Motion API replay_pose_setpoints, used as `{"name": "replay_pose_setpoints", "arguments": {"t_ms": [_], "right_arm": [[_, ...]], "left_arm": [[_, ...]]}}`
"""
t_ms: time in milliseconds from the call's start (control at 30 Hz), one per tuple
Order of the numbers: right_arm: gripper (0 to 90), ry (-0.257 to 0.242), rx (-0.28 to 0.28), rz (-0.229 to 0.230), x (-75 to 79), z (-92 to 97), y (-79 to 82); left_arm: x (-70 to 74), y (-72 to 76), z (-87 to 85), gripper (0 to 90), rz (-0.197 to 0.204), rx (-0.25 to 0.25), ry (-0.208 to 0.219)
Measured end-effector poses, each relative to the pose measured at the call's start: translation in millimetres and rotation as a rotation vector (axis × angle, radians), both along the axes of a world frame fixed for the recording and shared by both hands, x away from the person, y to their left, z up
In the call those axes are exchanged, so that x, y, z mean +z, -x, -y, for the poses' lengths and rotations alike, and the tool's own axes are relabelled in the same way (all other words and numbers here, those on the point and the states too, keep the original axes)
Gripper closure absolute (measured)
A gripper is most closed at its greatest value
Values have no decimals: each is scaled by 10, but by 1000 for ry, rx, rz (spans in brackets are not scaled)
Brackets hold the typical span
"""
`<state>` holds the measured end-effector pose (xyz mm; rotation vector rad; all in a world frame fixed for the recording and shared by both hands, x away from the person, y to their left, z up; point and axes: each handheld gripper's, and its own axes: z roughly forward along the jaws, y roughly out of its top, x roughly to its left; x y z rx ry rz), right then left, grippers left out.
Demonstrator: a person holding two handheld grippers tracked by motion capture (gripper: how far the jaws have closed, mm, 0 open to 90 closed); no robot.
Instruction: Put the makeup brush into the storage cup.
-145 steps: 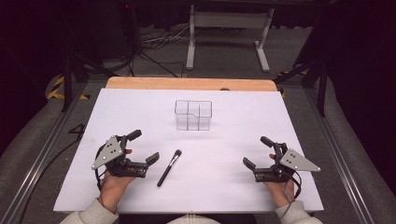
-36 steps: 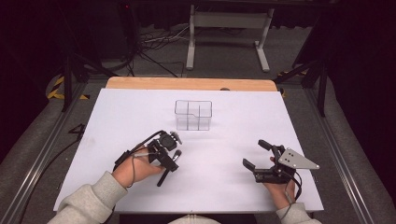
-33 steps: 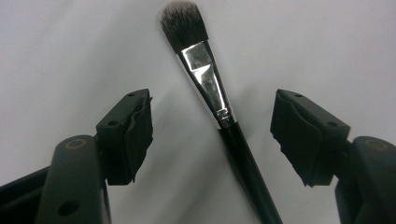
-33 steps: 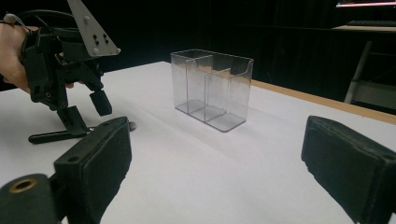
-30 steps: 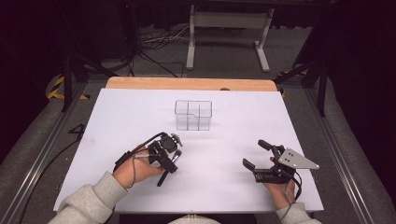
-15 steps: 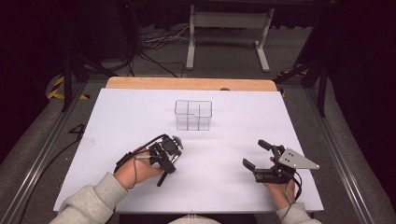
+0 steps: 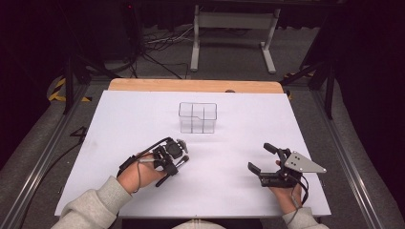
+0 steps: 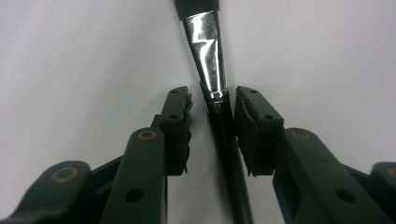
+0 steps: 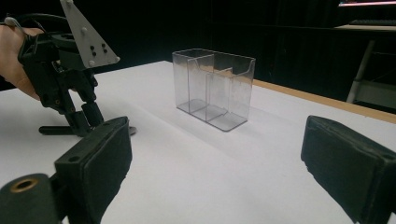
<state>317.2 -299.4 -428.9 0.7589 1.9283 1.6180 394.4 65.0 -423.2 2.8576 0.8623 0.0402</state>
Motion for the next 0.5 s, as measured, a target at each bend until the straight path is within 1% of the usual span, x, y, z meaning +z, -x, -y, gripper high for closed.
{"name": "replay_pose_setpoints", "arguments": {"t_ms": [167,500], "right_arm": [[91,1,0,-1,0,-1,2],[91,0,0,6,2,0,2]], "left_arm": [[6,-2,6,763,-6,-7,-10],[9,1,9,773,-3,-9,-10]]}}
